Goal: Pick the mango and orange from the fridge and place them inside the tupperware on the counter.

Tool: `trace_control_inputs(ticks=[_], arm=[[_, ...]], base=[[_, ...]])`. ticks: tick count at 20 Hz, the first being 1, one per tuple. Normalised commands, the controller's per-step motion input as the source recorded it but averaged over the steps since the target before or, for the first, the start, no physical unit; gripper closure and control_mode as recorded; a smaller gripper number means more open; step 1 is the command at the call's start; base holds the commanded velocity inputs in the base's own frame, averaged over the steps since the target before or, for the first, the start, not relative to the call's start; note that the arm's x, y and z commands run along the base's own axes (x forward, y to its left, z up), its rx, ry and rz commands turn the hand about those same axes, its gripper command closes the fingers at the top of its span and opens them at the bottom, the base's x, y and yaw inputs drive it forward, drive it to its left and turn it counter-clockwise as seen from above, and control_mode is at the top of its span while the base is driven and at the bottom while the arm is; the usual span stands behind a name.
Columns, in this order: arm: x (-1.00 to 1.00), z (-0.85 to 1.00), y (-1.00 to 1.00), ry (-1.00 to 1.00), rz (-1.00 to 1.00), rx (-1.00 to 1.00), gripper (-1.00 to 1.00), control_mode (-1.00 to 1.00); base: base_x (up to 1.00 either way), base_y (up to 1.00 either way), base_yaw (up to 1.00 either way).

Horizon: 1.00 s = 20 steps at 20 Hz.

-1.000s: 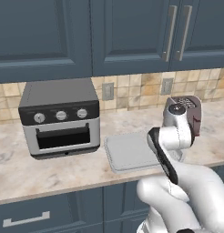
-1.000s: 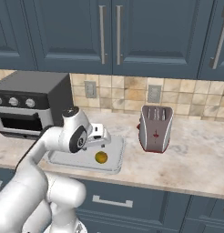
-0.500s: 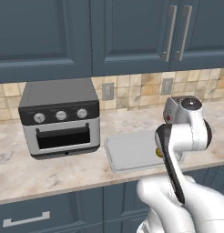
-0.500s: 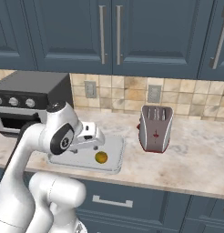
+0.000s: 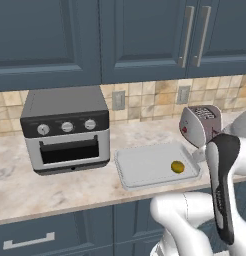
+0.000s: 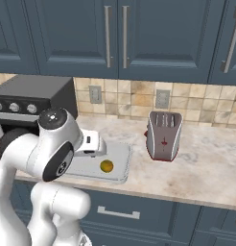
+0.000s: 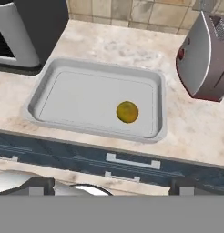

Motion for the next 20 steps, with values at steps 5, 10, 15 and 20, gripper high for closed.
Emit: trace_control_inputs(ticks=[5,10,15,20], arm=[[-0.50,0.32,0.32,0.00,-0.17,0.18,-1.00,-1.00],[-0.42,0.04,0.49,0.02,-0.31,0.01,-1.00,-1.00],[-0.29,0.00,0.48,0.03,-0.22,0.00,-1.00,-1.00],[0.00,0.00,0.00,0.00,0.00,0.00,-1.00,1.00]], base=[[0.00,0.00,0.00],[0.00,0.00,0.00],[0.00,0.00,0.00],[-0.58,0.40,-0.33]])
